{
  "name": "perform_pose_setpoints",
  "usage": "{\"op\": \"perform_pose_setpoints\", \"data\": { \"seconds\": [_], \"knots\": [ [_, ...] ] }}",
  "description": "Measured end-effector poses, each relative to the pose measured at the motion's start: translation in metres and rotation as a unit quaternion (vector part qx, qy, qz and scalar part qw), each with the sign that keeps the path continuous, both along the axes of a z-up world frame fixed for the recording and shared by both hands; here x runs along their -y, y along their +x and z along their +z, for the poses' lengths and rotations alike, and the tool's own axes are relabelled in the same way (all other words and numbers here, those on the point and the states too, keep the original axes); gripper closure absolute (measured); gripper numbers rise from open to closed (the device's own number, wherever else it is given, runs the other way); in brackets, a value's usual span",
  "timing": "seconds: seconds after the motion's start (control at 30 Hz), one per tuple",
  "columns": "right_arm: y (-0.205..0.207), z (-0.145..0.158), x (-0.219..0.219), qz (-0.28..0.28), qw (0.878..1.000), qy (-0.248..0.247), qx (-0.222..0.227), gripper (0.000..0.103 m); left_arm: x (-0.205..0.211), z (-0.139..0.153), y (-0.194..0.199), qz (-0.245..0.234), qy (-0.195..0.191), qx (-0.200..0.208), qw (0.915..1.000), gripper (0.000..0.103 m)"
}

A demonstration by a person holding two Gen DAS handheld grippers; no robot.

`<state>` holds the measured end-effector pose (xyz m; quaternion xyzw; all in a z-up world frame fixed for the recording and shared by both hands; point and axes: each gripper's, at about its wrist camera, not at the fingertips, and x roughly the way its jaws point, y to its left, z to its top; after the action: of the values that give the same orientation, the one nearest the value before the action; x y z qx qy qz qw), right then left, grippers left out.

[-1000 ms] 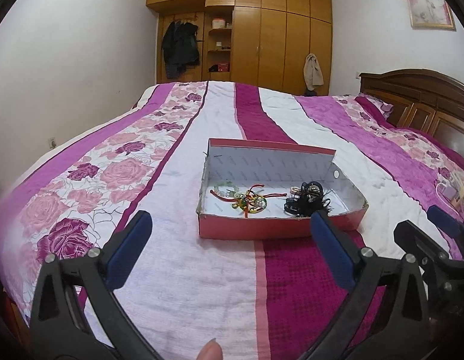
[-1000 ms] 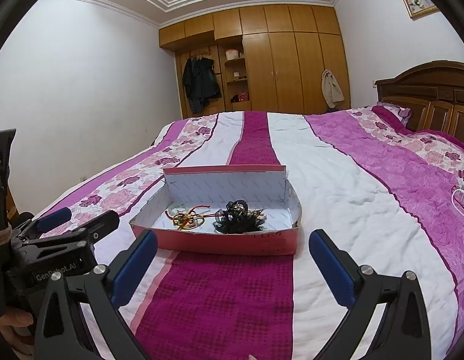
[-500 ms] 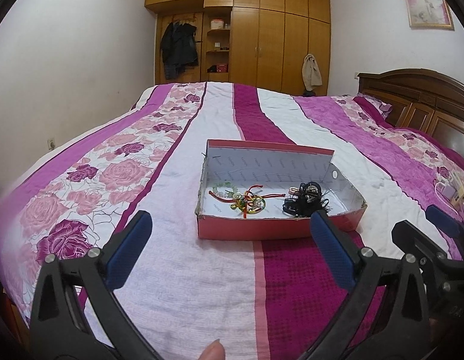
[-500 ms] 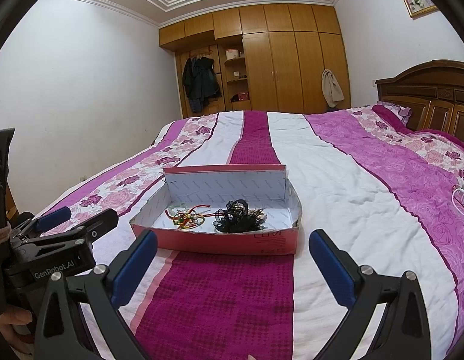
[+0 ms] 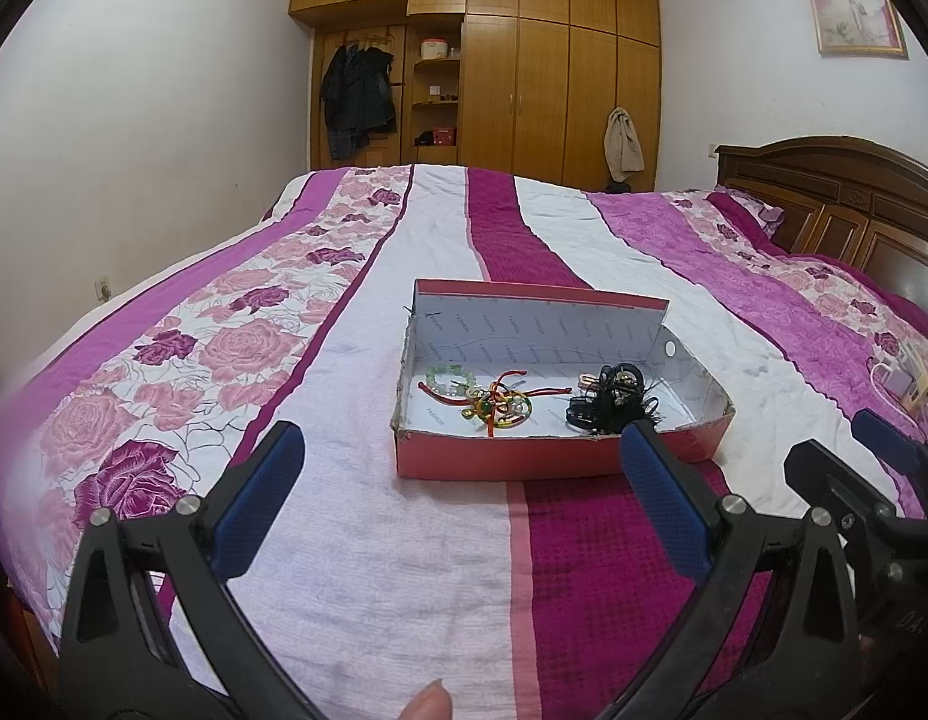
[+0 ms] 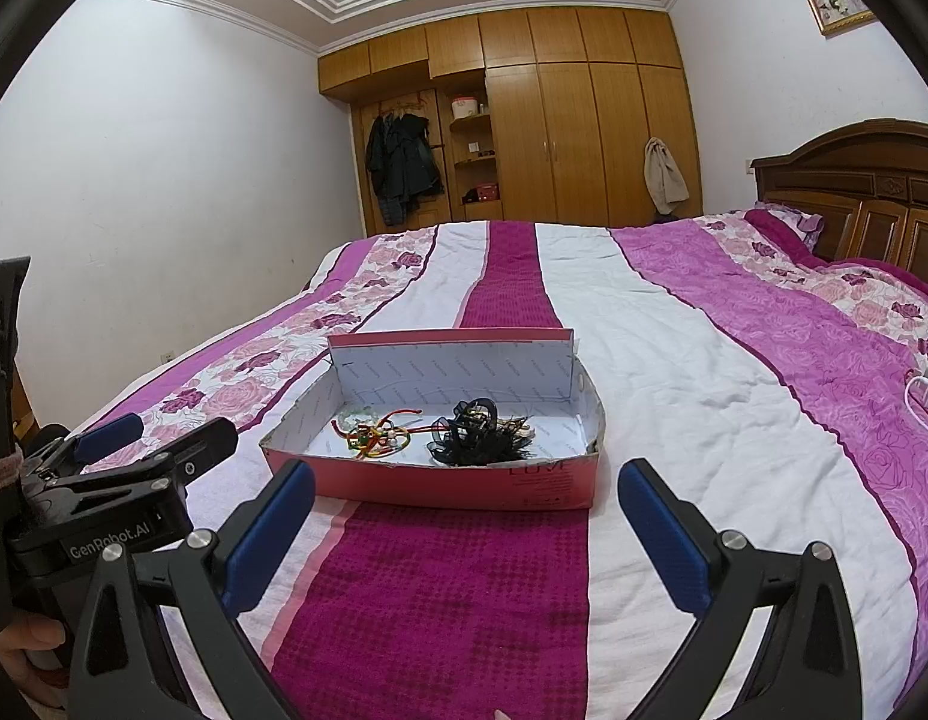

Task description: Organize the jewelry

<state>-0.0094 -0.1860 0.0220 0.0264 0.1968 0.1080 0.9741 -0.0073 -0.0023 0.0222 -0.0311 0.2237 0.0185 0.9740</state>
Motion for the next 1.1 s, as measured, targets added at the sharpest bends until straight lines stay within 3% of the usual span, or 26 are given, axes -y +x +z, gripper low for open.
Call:
{"op": "perform_pose_setpoints", "data": {
  "seconds": [1.1],
  "knots": [
    [0.0, -0.0037, -0.0002, 0.0, 1.0, 0.0, -0.003, 0.0, 0.0003, 0.0001, -0.0001, 0.0, -0.001, 0.0, 1.0, 0.004]
  ]
}}
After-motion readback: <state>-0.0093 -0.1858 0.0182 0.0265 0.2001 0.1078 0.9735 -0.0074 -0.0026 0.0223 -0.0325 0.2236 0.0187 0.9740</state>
